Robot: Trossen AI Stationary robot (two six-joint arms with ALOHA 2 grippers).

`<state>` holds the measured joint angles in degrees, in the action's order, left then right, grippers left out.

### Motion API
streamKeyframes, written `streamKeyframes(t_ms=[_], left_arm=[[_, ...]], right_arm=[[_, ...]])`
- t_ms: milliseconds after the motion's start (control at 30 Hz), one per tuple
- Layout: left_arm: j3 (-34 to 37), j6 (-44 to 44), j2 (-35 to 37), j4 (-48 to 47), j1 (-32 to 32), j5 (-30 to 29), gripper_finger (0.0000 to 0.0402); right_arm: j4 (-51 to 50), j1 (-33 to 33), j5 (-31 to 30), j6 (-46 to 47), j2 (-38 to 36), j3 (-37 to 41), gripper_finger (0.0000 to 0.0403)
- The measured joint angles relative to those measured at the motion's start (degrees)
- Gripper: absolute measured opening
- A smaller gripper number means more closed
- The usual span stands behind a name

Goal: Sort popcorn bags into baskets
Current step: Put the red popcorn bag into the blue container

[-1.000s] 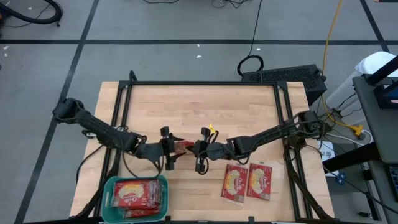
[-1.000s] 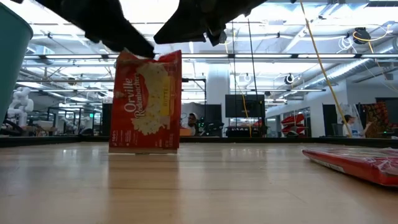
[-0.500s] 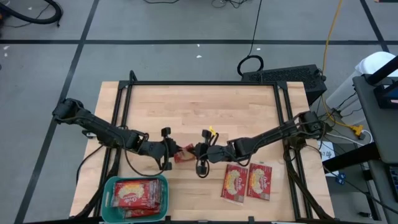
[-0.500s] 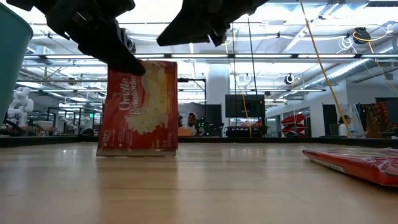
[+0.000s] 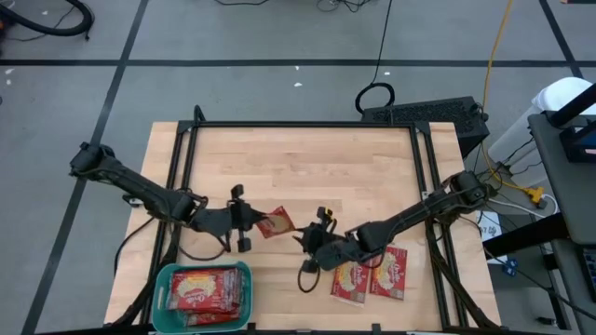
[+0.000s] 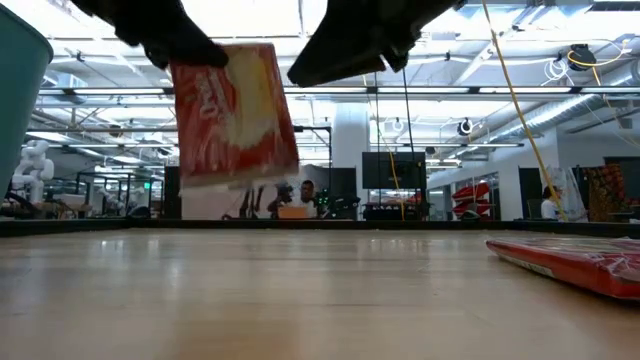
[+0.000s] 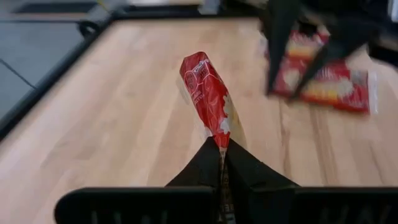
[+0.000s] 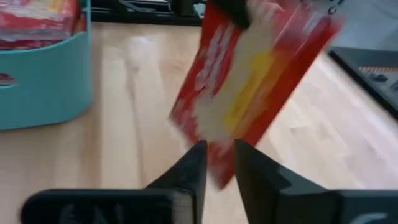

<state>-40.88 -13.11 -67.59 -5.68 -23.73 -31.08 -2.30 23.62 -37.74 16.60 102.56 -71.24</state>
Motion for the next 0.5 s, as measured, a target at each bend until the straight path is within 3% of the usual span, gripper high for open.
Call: streamKeyframes(t_ms=[233, 500], left_arm=[[0.0, -1.0, 5.3, 1.1, -5.8, -12.9, 0.0005], [0.0, 7.2, 7.2, 13.3, -11.0, -17.6, 0.0005]], right_arm=[[7.7, 1.3, -1.3, 5.6, -0.1, 4.9, 0.0141], [45.9, 0.2, -1.0, 1.5, 0.0, 17.7, 0.0187]])
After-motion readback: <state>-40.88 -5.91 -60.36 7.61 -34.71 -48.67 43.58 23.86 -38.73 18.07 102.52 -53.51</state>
